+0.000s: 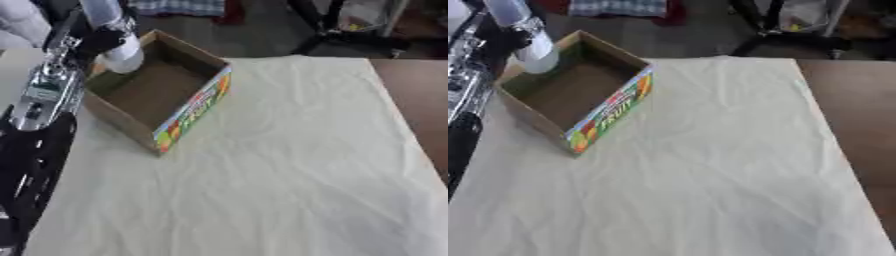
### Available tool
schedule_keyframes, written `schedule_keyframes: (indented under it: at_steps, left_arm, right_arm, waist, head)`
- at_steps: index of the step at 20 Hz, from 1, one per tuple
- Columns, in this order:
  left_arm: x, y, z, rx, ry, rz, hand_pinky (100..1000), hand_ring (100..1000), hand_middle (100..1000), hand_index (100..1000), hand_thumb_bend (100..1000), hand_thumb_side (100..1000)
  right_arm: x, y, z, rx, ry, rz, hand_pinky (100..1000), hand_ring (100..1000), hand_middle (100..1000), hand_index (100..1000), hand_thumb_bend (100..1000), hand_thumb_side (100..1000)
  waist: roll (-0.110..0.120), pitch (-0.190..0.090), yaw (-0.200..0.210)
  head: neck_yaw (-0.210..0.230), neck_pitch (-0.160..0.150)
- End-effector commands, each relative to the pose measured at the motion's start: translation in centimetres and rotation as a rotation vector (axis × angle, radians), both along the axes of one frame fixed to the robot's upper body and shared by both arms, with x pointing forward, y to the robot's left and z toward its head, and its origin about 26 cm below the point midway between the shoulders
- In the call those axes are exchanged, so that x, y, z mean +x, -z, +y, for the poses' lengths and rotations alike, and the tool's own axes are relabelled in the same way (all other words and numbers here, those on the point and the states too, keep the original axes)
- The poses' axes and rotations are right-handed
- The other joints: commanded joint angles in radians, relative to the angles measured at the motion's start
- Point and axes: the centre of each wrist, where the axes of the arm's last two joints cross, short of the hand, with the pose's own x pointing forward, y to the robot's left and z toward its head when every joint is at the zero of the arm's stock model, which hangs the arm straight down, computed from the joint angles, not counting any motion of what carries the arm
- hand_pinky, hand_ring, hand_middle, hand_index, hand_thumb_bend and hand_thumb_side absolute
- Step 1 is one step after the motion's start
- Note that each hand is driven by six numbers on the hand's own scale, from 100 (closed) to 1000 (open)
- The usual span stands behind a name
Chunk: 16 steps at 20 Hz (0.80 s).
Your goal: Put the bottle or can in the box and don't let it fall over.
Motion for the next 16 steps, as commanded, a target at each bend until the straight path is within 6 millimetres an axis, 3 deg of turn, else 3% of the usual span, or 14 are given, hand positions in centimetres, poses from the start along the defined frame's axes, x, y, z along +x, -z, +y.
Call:
schedule_keyframes:
  at_steps: [1, 11, 16]
  left_arm:
    - [0.6, -0.7, -0.8, 0.017, -0.037, -0.028, 1000, 978, 665, 136, 100, 100]
    - [1.7, 1.1, -1.2, 0.067, -0.087, -0.025, 1000, 1000, 719, 156, 100, 100]
    - [1.8, 1.4, -1.3, 0.061, -0.092, -0.021, 1000, 1000, 700, 153, 100, 100]
  right_arm:
    - [0.0, -0.9, 0.0, -0.017, -0.016, -0.021, 924, 947, 1000, 918, 100, 470]
    - [0.2, -1.3, 0.3, -0.006, -0.036, -0.025, 925, 947, 1000, 919, 100, 470]
    - [0.3, -1.4, 0.4, -0.004, -0.041, -0.026, 925, 946, 1000, 919, 100, 470]
  waist:
    - [0.000, -0.017, -0.008]
    - [0.008, -0.008, -0.034]
    - [0.010, -0.006, -0.041]
  head:
    - [0.014, -0.012]
    - [0.031, -0.019]
    - [0.034, -0.022]
